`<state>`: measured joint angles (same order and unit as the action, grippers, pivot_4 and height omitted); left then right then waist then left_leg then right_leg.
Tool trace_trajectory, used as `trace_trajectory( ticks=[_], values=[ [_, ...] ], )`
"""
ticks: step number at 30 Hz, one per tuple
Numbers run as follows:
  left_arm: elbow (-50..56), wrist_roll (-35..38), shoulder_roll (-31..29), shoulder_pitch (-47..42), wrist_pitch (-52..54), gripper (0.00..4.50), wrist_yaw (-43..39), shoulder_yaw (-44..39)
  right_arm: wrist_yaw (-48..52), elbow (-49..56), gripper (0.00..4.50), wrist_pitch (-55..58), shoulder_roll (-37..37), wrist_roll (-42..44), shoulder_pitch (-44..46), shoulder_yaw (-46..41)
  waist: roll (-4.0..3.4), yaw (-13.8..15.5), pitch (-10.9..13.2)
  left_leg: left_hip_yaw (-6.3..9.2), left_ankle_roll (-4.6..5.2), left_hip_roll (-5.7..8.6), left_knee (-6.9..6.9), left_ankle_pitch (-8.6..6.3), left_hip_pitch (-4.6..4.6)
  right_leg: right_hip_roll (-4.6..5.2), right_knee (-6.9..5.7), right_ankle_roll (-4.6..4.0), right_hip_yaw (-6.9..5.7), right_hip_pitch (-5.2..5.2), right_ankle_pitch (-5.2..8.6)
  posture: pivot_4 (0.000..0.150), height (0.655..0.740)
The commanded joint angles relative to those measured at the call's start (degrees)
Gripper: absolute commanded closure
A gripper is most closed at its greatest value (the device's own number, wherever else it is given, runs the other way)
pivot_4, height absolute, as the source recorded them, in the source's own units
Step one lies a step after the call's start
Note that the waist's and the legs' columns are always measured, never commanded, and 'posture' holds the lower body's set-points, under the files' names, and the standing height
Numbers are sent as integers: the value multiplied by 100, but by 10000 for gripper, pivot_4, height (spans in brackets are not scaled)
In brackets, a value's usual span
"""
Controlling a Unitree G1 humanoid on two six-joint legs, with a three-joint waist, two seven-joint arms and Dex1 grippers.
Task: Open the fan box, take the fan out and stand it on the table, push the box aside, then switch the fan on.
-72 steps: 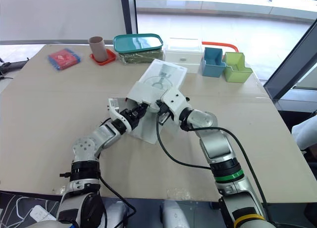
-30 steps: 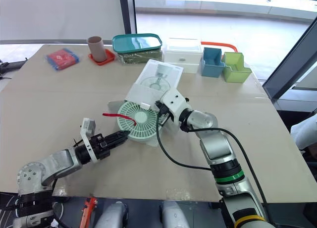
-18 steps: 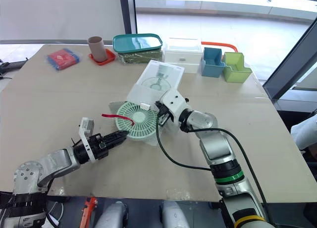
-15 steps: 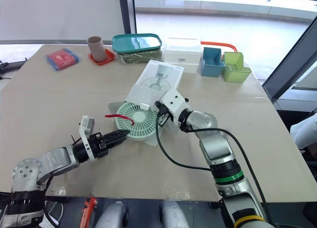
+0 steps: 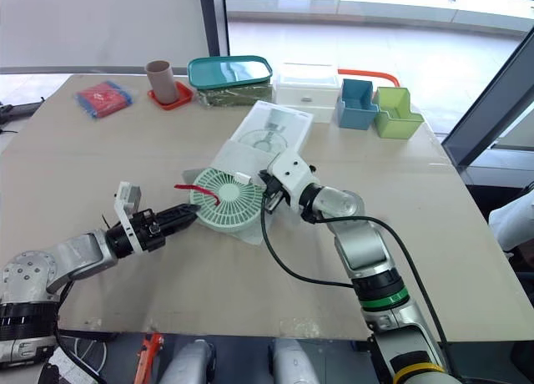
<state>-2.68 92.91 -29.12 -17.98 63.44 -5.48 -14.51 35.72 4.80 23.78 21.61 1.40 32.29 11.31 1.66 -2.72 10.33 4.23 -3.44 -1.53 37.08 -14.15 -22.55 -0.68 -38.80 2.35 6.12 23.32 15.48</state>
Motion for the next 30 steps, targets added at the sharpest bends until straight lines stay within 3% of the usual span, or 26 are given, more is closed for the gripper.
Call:
trace_trajectory(
  ticks=[1, 11, 30],
  values=[
    [-158, -112, 114, -194, -175, 19611, -9, -175, 26, -33, 44522, 61, -5, -48, -96, 119, 0, 0, 0, 0, 0, 0, 0, 0, 0, 0, 0, 0, -1, 0, 0, 1500, 7400],
    [-344, -357, 57, -245, 56, 19611, -354, -218, 2, 7, 44522, 88, 10, -54, -115, 94, 0, -4, 0, 0, -1, -1, -5, 1, 1, 0, 0, -1, 0, 1, 0, 1500, 7400],
    [-1614, -1584, 51, -1539, 703, 19611, -1607, 4, -8, -23, 44522, 43, 14, -124, -102, 95, 0, -4, 0, 15, -14, 3, -10, 8, 0, 1, 0, -2, -16, -1, -1, 1500, 7400]
  ],
)
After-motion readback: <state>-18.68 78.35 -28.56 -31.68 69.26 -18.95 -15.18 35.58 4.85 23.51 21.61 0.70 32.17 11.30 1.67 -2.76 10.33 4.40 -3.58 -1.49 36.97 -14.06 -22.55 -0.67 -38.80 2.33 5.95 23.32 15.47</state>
